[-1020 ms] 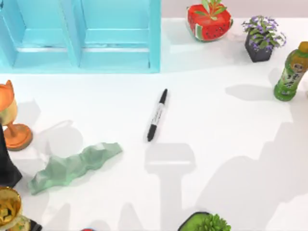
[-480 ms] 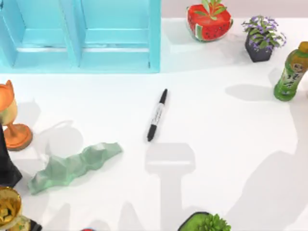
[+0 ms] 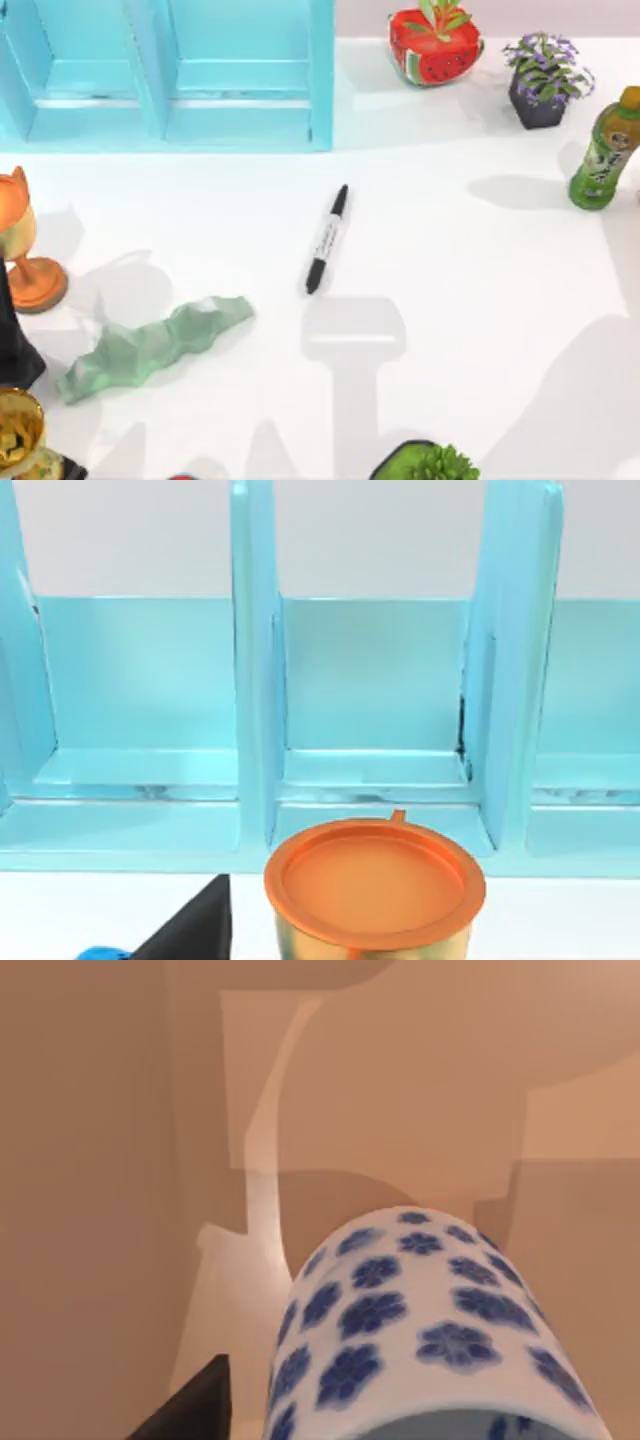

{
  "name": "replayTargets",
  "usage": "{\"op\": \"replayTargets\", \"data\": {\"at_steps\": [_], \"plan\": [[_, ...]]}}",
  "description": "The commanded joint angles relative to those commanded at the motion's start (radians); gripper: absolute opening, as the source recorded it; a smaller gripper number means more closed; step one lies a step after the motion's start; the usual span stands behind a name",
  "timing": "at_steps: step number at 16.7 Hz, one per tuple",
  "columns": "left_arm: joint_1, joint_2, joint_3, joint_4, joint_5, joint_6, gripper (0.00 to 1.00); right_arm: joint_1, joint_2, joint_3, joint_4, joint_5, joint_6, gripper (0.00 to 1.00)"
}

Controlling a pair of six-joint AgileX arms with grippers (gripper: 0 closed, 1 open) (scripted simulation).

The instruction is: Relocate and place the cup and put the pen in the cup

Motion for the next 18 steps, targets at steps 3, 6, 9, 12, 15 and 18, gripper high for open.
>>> {"op": "replayTargets", "data": {"at_steps": [3, 6, 9, 12, 15, 18], "plan": [[0.000, 0.000, 0.000, 0.000, 0.000, 0.000, 1.00, 0.000, 0.000, 0.000, 0.000, 0.000, 0.000, 0.77], [0.000, 0.000, 0.000, 0.000, 0.000, 0.000, 1.00, 0.000, 0.000, 0.000, 0.000, 0.000, 0.000, 0.55], [0.000, 0.000, 0.000, 0.000, 0.000, 0.000, 1.00, 0.000, 0.000, 0.000, 0.000, 0.000, 0.000, 0.32], [0.000, 0.000, 0.000, 0.000, 0.000, 0.000, 1.00, 0.000, 0.000, 0.000, 0.000, 0.000, 0.000, 0.10], [0.000, 0.000, 0.000, 0.000, 0.000, 0.000, 1.00, 0.000, 0.000, 0.000, 0.000, 0.000, 0.000, 0.00], [0.000, 0.000, 0.000, 0.000, 0.000, 0.000, 1.00, 0.000, 0.000, 0.000, 0.000, 0.000, 0.000, 0.00]]}}
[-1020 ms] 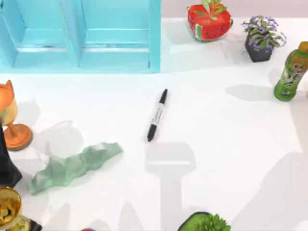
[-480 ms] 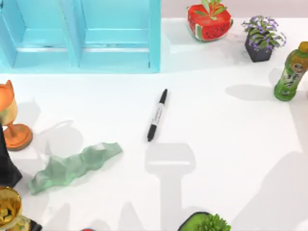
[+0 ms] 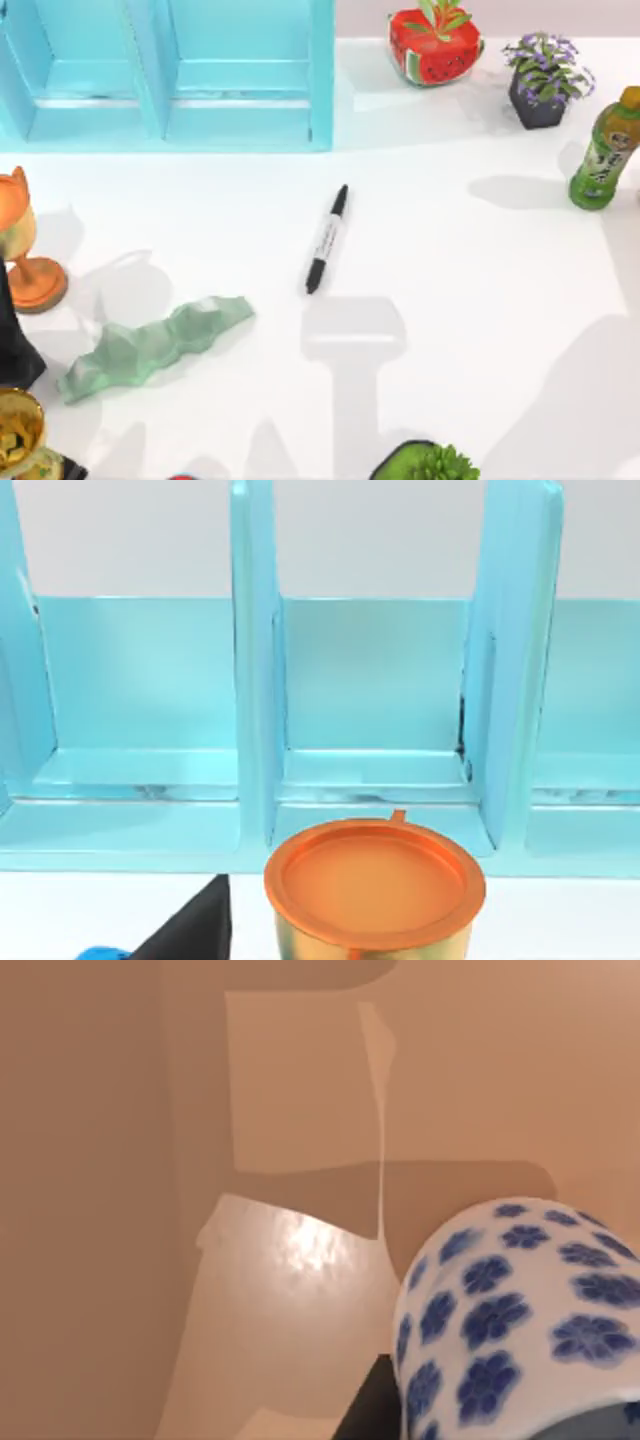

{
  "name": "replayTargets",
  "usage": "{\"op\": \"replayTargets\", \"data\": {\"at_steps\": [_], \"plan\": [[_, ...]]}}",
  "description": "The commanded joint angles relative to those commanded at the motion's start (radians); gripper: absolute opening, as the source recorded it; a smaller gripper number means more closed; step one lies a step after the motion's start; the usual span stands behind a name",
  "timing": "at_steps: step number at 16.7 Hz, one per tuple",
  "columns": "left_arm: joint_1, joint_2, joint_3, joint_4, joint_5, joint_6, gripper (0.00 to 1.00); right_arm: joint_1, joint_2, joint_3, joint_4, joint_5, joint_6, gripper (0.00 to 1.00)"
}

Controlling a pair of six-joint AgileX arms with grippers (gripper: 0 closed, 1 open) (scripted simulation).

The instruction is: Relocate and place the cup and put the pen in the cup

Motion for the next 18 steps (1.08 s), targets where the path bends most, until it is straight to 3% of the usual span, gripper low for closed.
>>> {"op": "replayTargets", "data": {"at_steps": [7, 14, 18], "plan": [[0.000, 0.000, 0.000, 0.000, 0.000, 0.000, 1.00, 0.036, -0.015, 0.034, -0.040, 0.000, 0.035, 0.00], [0.000, 0.000, 0.000, 0.000, 0.000, 0.000, 1.00, 0.319, -0.149, 0.251, -0.427, -0.003, 0.315, 0.00], [0.000, 0.000, 0.000, 0.000, 0.000, 0.000, 1.00, 0.424, -0.216, 0.324, -0.539, -0.003, 0.422, 0.00]]}}
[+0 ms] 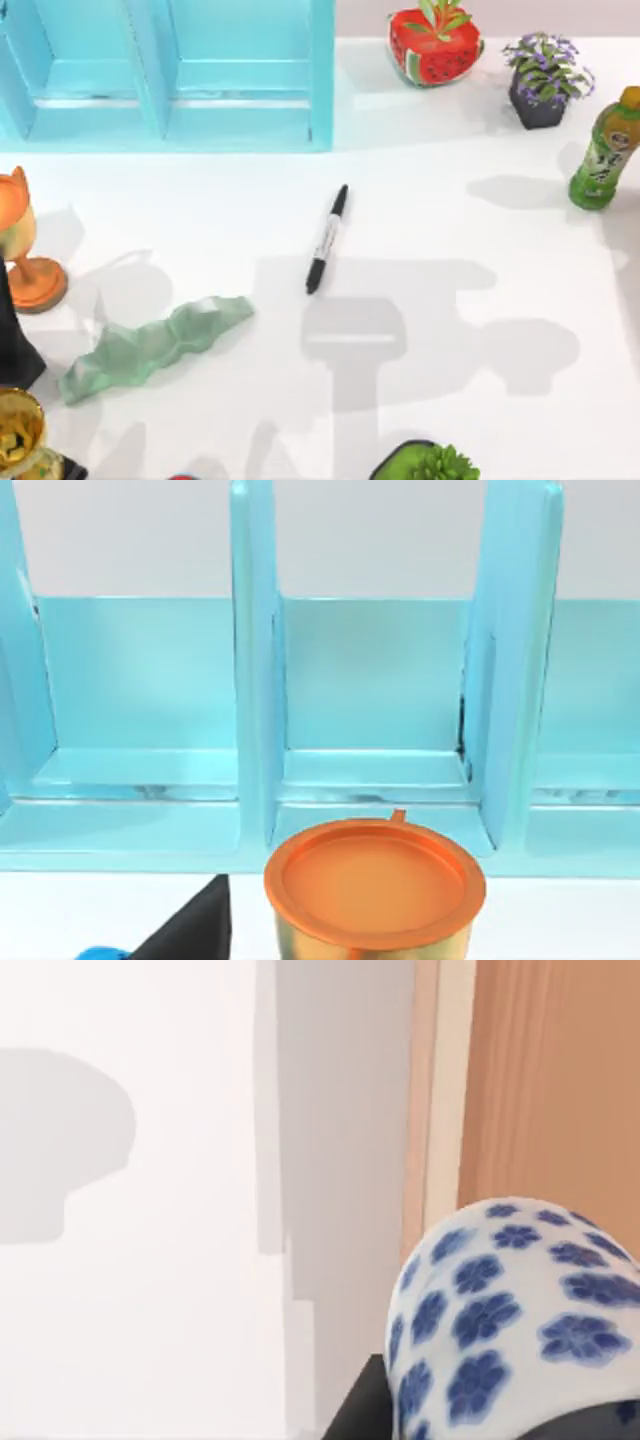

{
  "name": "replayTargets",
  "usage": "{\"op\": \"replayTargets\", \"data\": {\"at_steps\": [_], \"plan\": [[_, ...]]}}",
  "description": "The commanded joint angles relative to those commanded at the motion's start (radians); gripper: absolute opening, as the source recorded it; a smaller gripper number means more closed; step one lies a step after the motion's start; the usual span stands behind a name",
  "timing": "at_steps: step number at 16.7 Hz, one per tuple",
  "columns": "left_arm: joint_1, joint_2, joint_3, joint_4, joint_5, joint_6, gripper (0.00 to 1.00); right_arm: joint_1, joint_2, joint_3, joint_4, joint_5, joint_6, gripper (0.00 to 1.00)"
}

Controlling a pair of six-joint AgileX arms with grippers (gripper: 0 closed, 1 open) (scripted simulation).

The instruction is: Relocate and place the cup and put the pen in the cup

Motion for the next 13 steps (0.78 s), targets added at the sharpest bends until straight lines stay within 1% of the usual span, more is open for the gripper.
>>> {"op": "replayTargets", "data": {"at_steps": [5, 7, 10, 13], "plan": [[0.000, 0.000, 0.000, 0.000, 0.000, 0.000, 1.00, 0.000, 0.005, -0.001, 0.002, -0.002, 0.005, 0.00], [0.000, 0.000, 0.000, 0.000, 0.000, 0.000, 1.00, 0.037, 0.037, 0.020, 0.024, -0.003, 0.037, 0.00], [0.000, 0.000, 0.000, 0.000, 0.000, 0.000, 1.00, 0.155, 0.133, 0.059, 0.074, -0.001, 0.141, 0.00], [0.000, 0.000, 0.000, 0.000, 0.000, 0.000, 1.00, 0.304, 0.216, 0.091, 0.116, 0.000, 0.324, 0.00]]}}
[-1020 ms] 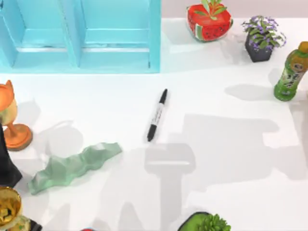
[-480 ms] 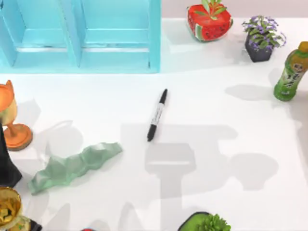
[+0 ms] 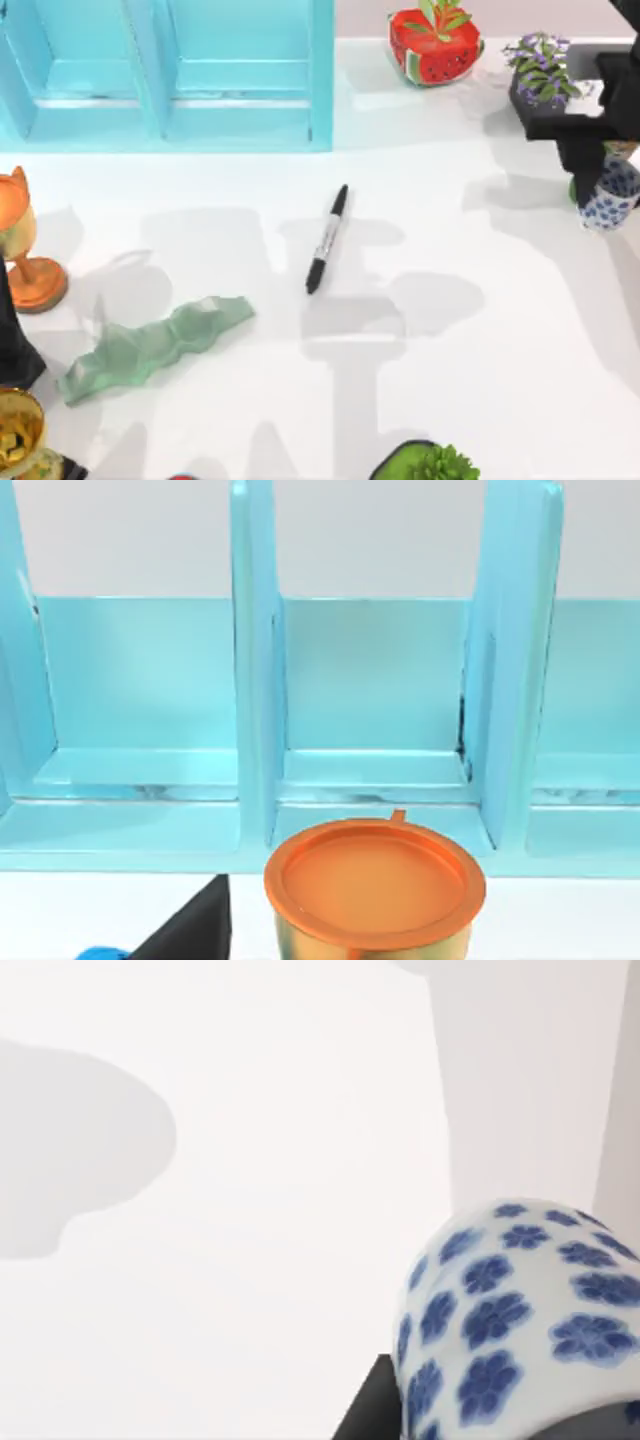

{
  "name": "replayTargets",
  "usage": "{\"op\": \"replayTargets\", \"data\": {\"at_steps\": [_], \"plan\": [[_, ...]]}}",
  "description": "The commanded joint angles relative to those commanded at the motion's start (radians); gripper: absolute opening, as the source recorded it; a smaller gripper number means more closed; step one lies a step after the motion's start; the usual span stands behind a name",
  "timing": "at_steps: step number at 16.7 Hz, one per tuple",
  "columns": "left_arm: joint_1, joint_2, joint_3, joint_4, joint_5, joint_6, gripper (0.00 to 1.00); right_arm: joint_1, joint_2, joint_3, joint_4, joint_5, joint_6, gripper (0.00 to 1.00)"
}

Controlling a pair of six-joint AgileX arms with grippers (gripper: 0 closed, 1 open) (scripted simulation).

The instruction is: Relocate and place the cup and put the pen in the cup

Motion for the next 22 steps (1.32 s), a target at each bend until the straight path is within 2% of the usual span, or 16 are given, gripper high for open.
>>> {"op": "replayTargets", "data": {"at_steps": [3, 6, 11, 17, 21, 22], "plan": [[0.000, 0.000, 0.000, 0.000, 0.000, 0.000, 1.00, 0.144, 0.101, 0.035, 0.057, 0.000, 0.143, 0.00], [0.000, 0.000, 0.000, 0.000, 0.000, 0.000, 1.00, 0.205, 0.155, 0.065, 0.101, 0.001, 0.195, 0.00], [0.000, 0.000, 0.000, 0.000, 0.000, 0.000, 1.00, 0.203, 0.156, 0.058, 0.104, -0.001, 0.197, 0.00], [0.000, 0.000, 0.000, 0.000, 0.000, 0.000, 1.00, 0.208, 0.182, -0.056, 0.253, 0.002, 0.197, 0.00], [0.000, 0.000, 0.000, 0.000, 0.000, 0.000, 1.00, 0.208, 0.184, -0.068, 0.265, 0.002, 0.198, 0.00], [0.000, 0.000, 0.000, 0.000, 0.000, 0.000, 1.00, 0.208, 0.184, -0.068, 0.265, 0.002, 0.198, 0.08]]}}
